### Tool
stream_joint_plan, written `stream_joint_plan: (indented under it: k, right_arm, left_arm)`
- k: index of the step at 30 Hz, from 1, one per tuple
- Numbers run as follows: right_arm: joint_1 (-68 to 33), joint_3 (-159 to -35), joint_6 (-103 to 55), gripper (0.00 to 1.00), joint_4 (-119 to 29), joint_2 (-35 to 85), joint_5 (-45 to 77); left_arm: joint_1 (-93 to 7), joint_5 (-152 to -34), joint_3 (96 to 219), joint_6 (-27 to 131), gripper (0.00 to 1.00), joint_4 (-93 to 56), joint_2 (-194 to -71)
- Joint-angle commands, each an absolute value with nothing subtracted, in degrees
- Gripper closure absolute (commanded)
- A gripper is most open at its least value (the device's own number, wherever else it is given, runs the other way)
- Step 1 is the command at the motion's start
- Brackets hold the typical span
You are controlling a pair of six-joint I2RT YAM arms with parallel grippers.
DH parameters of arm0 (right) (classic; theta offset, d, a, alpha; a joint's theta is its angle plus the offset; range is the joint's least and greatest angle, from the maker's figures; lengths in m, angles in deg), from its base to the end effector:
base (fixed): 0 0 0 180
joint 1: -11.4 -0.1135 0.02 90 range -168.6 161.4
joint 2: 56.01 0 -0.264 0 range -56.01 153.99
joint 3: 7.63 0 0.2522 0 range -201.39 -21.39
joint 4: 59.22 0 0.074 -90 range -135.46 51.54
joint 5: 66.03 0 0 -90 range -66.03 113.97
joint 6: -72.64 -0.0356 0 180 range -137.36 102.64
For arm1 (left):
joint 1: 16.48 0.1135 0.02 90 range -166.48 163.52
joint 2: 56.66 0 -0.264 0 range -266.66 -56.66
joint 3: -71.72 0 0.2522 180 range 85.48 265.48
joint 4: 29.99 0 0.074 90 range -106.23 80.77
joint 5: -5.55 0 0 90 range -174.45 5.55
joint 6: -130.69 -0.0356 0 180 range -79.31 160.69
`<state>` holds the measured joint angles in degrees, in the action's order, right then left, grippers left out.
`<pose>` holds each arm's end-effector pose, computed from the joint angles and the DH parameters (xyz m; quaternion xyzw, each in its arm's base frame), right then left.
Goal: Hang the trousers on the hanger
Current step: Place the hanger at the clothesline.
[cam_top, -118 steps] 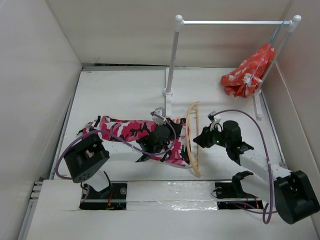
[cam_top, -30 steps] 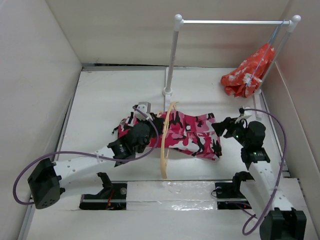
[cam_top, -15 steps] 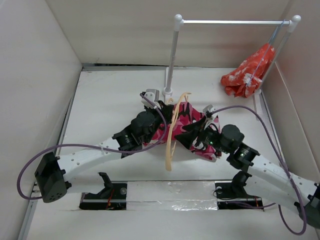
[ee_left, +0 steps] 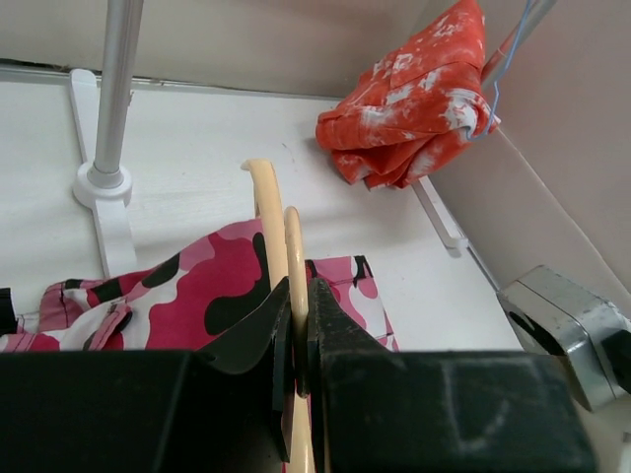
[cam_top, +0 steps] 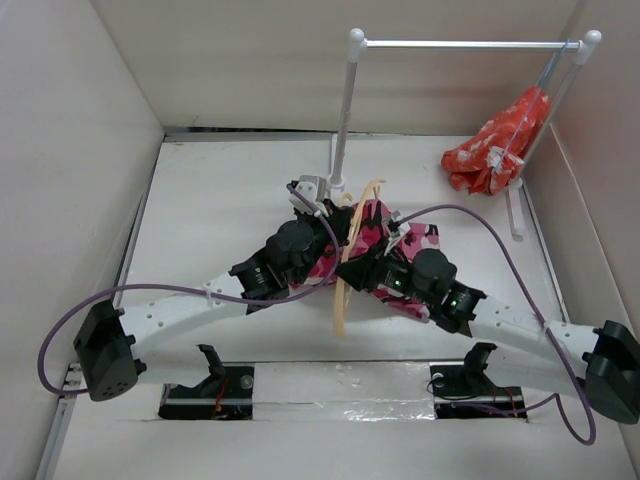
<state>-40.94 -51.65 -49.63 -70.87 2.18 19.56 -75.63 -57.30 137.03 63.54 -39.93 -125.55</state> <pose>0.1413 0.1875 0.2713 -0.1520 0.7063 0.4856 0.4922 0.1584 -0.2335 0.3557 0.0357 0.6704 -0.3571 0.6494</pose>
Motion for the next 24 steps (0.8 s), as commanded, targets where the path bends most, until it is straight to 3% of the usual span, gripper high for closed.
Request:
stream_joint_plan:
  k: [1, 8, 13, 16, 17, 24]
  right_arm:
    - [-41.34, -52.85, -51.2, 0.71, -77.01, 2.26, 22.03]
    - [-41.34, -51.89, -54.97, 1.0, -83.84, 2.61, 20.88]
    - [-38.62, -54.25, -56.29, 1.0, -80.01, -2.65, 19.49]
    - [-35.9, -55.31, -57.96, 1.0, -80.53, -5.64, 16.68]
    - [-35.02, -55.83, -58.23, 1.0, -80.27, -6.09, 15.89]
    - [-25.71, -59.97, -62.79, 1.0, -82.2, -6.45, 7.55]
  left_arm:
    - [-75.89, -58.17, 141.73, 63.89, 1.0, -50.07, -123.81]
    - [-75.89, -60.02, 146.37, 63.36, 1.0, -51.04, -127.24]
    - [-75.89, -62.65, 152.44, 60.12, 1.0, -47.89, -129.08]
    - [-75.89, -64.76, 156.66, 58.27, 0.81, -44.28, -130.31]
    - [-75.11, -67.2, 158.5, 58.01, 0.65, -43.22, -130.58]
    - [-73.43, -70.48, 159.57, 57.57, 0.24, -41.89, -127.6]
